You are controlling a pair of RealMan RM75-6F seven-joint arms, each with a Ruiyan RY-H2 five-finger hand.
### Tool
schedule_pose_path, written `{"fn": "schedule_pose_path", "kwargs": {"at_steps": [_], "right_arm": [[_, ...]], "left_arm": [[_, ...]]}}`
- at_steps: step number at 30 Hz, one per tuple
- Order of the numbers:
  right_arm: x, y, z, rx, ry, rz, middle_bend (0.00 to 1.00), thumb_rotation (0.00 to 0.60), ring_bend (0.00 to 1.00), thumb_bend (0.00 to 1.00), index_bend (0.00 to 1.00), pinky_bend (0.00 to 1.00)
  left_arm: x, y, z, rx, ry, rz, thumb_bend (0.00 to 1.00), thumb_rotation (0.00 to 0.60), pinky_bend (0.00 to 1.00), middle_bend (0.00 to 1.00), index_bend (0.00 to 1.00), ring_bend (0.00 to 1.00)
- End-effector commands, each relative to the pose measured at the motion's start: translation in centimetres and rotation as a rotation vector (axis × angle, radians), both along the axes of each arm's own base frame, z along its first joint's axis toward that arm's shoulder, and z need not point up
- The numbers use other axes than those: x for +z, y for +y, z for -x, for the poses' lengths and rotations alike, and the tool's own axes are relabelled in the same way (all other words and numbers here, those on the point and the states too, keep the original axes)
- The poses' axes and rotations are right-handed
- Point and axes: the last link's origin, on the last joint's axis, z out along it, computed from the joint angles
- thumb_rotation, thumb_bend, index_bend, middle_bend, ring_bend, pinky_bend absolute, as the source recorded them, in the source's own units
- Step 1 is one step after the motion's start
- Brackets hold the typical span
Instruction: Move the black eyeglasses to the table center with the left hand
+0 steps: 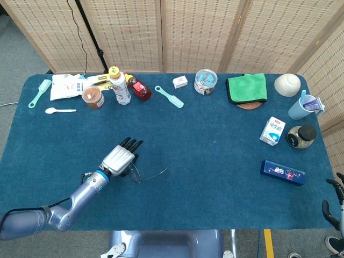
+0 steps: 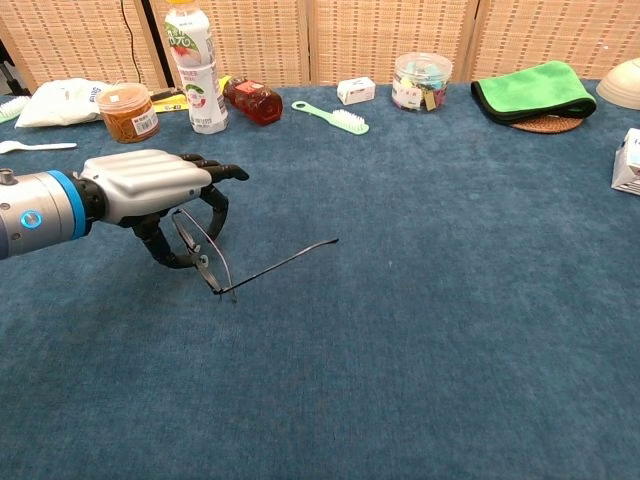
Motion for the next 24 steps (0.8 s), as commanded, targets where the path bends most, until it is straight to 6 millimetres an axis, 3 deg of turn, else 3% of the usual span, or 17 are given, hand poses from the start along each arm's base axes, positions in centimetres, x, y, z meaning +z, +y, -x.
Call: {"fn": "schedule_pose_path", "kwargs": {"at_steps": [1,13,24], "right_arm": [[0.0,0.0,0.0,0.000,-0.001,-0.001,0.13,0.600,0.13,0.48,0.24,0.17],[0.2,0.2,0.0,0.000,-0.002,0.004,0.13,0.600,0.13,0.48,0.24,0.17],[0.3,0.3,0.2,-0.004,-0.005,0.009,0.13,0.600,0.13,0.48,0.24,0.17]], "left_arm": [[-0.2,0.2,0.0,0.030,-0.018,-0.032,0.25,0.572,0.00,0.03,0.51,0.00],[-1.1,-0.4,-1.8,0.099,-0.060,-0.058,0.24,0.568,0.00,0.04,0.47,0.00],[-1.0,-1.3,-2.7,0.073,-0.039,-0.015,0.23,0.561,0.00,0.00,0.12,0.00]]}}
